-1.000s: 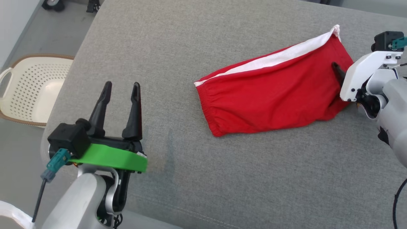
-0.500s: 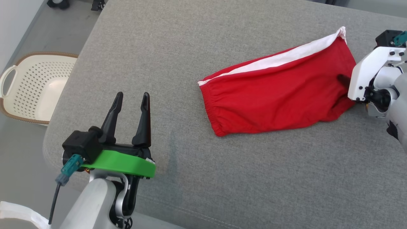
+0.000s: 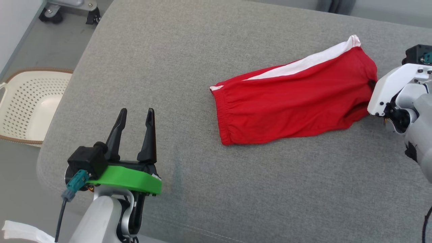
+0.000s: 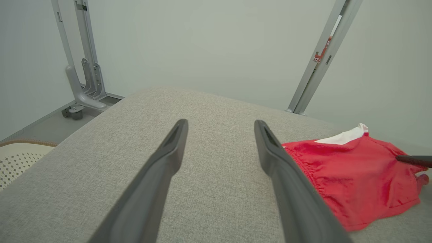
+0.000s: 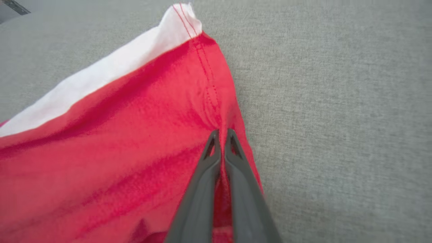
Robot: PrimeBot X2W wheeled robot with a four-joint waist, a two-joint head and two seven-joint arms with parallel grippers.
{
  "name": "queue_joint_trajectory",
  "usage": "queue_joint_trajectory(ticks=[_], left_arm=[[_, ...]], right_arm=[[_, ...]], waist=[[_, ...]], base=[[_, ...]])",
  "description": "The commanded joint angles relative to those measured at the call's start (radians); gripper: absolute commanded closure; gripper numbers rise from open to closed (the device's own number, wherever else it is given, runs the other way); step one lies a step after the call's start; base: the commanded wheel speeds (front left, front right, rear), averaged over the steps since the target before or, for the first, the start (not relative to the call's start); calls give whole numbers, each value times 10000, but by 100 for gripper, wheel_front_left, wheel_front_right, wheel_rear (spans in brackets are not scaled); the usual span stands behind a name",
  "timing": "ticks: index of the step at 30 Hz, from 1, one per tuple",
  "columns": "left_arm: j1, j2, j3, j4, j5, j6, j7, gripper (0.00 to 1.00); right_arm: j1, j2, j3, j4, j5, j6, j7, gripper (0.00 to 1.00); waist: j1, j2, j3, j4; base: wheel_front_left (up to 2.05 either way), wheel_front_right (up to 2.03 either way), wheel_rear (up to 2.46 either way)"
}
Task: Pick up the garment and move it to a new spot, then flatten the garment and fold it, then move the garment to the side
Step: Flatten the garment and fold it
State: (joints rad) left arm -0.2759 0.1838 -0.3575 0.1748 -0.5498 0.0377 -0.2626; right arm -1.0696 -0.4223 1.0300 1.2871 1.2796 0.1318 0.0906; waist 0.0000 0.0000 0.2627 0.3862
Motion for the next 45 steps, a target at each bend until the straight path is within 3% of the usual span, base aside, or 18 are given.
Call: queue_joint_trajectory(ticks=[1,13,21,31,45], left_arm=[[196,-4,55,57,133,-43,-22,0],[716,136,276,157,407,14,-22,0],[824,149,166,236,432,62,3,0],[935,-32,106,462,359,52,-7,0],[1331,-400,233,752,932,-205,-21,0]], right_arm=[[235,58,-157,42,116,-22,-321,100],[1277,13,-975,38,492,-21,-2433,100],[1487,-112,-1092,28,424,-19,-3014,100],[699,830,-133,-290,-742,-19,-3343,100],[1421,2372,975,-614,-1405,-19,-2593,100]], waist=[[0,0,-345,-327],[0,0,-1067,-1435],[0,0,-1204,-1711],[0,0,-1510,-1269],[0,0,-2102,-270]], base=[[0,0,0],[0,0,0],[0,0,0],[0,0,0],[0,0,0]])
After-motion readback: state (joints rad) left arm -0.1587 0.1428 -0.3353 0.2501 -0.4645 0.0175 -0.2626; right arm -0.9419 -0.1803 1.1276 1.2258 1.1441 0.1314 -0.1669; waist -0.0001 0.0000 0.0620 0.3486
